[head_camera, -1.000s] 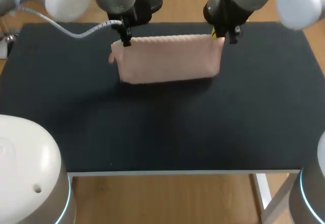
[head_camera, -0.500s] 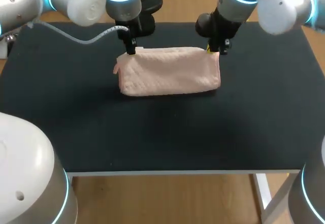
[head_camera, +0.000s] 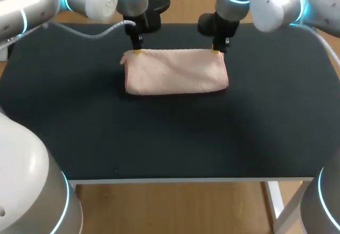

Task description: Fold the towel

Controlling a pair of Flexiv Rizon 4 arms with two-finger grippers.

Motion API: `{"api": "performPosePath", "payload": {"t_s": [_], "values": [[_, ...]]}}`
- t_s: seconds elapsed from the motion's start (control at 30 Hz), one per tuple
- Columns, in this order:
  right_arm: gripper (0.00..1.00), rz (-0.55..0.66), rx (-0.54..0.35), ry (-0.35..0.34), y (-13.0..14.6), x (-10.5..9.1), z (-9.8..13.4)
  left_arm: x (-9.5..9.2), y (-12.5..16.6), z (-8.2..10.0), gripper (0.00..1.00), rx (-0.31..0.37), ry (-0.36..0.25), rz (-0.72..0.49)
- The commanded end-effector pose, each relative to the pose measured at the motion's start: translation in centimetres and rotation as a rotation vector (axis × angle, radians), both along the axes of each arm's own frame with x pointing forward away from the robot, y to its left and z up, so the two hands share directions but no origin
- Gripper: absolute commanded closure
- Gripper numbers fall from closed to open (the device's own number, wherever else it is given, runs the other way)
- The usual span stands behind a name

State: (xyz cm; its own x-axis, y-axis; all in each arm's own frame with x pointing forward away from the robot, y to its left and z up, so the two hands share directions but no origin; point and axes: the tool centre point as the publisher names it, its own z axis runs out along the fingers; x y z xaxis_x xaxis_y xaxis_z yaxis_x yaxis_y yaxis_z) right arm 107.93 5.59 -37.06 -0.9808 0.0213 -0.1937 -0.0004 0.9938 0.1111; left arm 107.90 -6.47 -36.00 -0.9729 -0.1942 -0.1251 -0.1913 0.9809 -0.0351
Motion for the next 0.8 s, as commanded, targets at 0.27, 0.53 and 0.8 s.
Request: {"api": "performPosePath", "payload": {"t_s": [0.27,0.53,0.8], "values": [[1.0,-0.033,-0.023,0.004,-0.3,3.8,-1.0,2.9,0.0,-0.9,1.0,-0.005,0.101,-0.009],[1.0,-0.036,-0.024,-0.002,-0.3,4.3,-1.5,3.5,-0.3,-1.7,1.0,-0.001,0.119,-0.013],[0.0,-0.064,-0.01,-0.037,-0.4,4.7,-2.0,4.2,-0.5,-2.2,0.62,-0.004,0.144,0.01]]}}
